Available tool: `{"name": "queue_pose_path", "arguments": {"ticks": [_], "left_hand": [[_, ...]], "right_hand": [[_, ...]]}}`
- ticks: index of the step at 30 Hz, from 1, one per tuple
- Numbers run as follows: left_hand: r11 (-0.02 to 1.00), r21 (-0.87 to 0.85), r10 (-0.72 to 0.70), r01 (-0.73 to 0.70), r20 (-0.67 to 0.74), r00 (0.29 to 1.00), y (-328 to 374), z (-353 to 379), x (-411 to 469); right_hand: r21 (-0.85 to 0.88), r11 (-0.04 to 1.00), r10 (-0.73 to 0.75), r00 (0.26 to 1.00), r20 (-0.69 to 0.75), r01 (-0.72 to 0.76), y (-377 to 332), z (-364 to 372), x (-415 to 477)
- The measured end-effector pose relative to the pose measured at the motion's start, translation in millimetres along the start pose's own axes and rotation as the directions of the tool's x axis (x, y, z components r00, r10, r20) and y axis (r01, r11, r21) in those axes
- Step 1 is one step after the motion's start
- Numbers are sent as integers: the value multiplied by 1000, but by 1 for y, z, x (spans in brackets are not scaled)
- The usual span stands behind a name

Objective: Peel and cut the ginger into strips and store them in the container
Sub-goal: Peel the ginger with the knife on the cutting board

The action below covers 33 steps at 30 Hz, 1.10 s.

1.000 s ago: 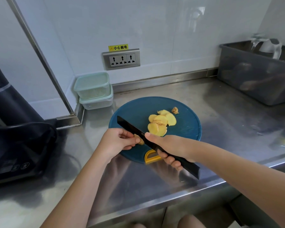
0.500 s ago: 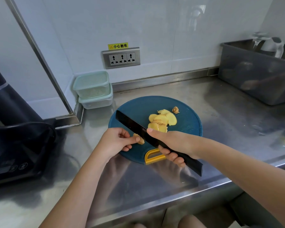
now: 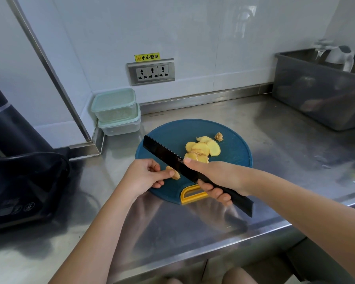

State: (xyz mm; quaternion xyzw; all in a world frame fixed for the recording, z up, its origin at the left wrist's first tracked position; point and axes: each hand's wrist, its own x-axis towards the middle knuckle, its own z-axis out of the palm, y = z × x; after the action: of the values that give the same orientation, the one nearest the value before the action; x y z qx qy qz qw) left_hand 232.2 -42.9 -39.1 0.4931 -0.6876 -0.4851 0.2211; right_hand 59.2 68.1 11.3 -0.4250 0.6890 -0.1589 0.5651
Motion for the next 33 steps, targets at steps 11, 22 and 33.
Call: {"name": "queue_pose_path", "arguments": {"ticks": [11, 22, 33], "left_hand": [[1000, 4, 15, -15, -4, 1000, 1, 0, -2], [994, 103, 12, -20, 75, 997, 4, -1, -2], [990, 132, 30, -54, 180, 983, 7, -3, 1]], "right_hand": [[-16, 1000, -4, 1000, 16, 4, 0, 0, 2], [16, 1000, -17, 1000, 13, 17, 4, 2, 4], [-17, 1000, -23, 1000, 9, 23, 3, 3, 5]]}}
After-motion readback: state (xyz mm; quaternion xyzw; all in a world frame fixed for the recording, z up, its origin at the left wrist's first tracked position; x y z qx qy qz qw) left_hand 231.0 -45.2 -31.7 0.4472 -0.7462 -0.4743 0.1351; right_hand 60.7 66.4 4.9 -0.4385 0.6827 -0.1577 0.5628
